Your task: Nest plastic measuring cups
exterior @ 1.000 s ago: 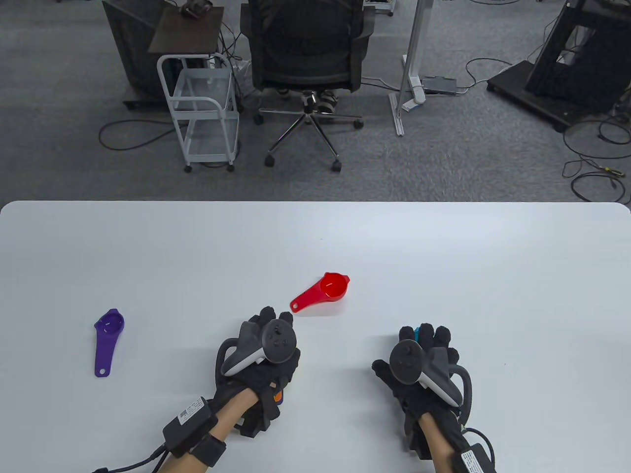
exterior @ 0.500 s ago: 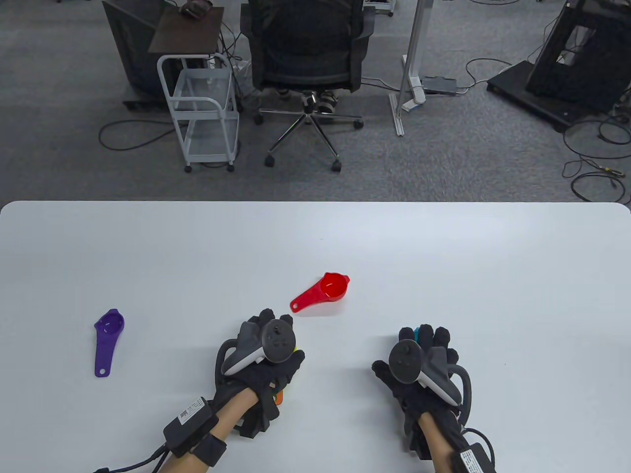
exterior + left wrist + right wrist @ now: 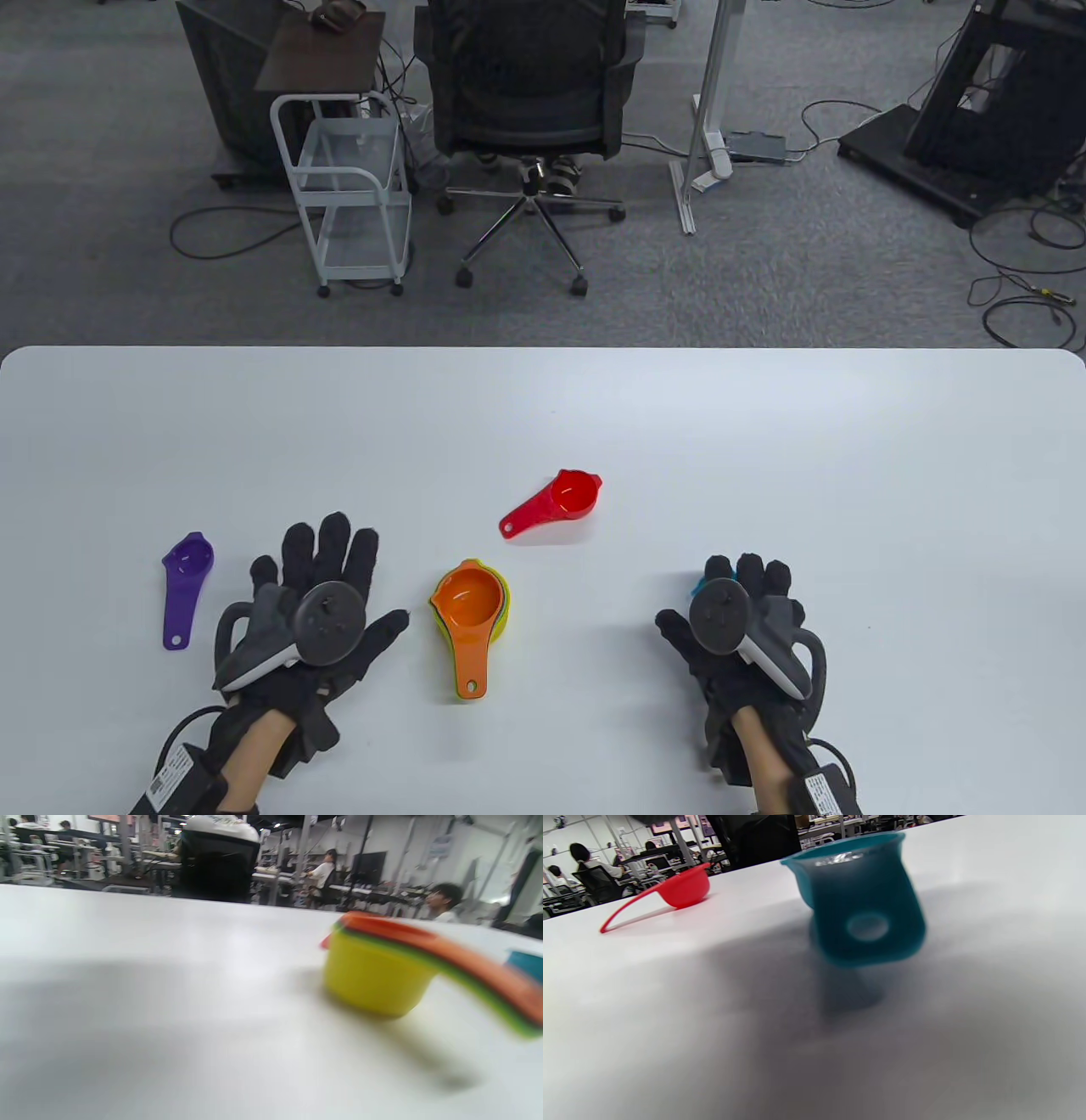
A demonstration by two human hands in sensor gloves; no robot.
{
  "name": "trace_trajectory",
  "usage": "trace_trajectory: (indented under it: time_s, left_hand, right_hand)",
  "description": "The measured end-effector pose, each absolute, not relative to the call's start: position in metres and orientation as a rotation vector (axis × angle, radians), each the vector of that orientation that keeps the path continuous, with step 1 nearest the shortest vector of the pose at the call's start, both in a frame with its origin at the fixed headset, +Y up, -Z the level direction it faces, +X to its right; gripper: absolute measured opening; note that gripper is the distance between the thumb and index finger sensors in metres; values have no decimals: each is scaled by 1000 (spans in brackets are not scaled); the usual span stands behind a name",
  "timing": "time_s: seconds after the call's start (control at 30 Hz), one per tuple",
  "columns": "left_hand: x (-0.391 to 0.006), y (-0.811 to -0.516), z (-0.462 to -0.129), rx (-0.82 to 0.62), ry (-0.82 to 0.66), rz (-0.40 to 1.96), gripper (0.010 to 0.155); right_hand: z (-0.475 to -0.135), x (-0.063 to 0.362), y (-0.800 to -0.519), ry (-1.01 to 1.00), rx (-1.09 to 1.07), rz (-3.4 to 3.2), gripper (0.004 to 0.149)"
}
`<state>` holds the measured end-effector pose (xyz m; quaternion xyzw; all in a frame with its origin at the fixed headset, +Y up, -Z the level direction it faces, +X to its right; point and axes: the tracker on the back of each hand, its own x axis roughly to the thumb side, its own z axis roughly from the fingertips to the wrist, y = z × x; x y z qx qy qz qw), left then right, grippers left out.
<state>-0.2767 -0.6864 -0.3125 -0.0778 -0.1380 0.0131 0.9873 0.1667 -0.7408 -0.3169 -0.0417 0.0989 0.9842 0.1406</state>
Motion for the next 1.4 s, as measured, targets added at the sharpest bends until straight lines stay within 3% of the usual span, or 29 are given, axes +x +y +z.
trace_trajectory:
  time_s: [0.2, 0.5, 0.57, 0.73, 0.9, 1.13, 1.23, 1.4]
  left_hand:
    - [-296, -713, -317, -233, -211, 23, 92]
    - [-291, -717, -318, -256, -218, 0, 92]
    - [-291, -717, -318, -258, -217, -1, 92]
    - [-293, -716, -320, -254, -199, 3, 92]
    - [-293, -719, -322, -266, -191, 14, 92]
    - [-293, -716, -320, -242, -207, 9, 93]
    - [-295, -714, -319, -229, -214, 14, 93]
    - [-295, -714, -319, -239, -216, 26, 93]
  right_hand:
    - [-326, 171, -761, 391, -260, 2923, 87]
    - [-335, 159, -768, 303, -380, 2993, 75]
    - [-335, 154, -765, 256, -378, 3036, 70]
    - [-326, 136, -744, 85, -240, 2976, 73]
    - [-312, 77, -712, -50, 4, 2936, 76]
    - [-311, -35, -683, -64, 227, 2969, 75]
    - [-318, -67, -682, 0, 208, 3004, 74]
    - [-329, -85, -689, 71, 153, 3024, 74]
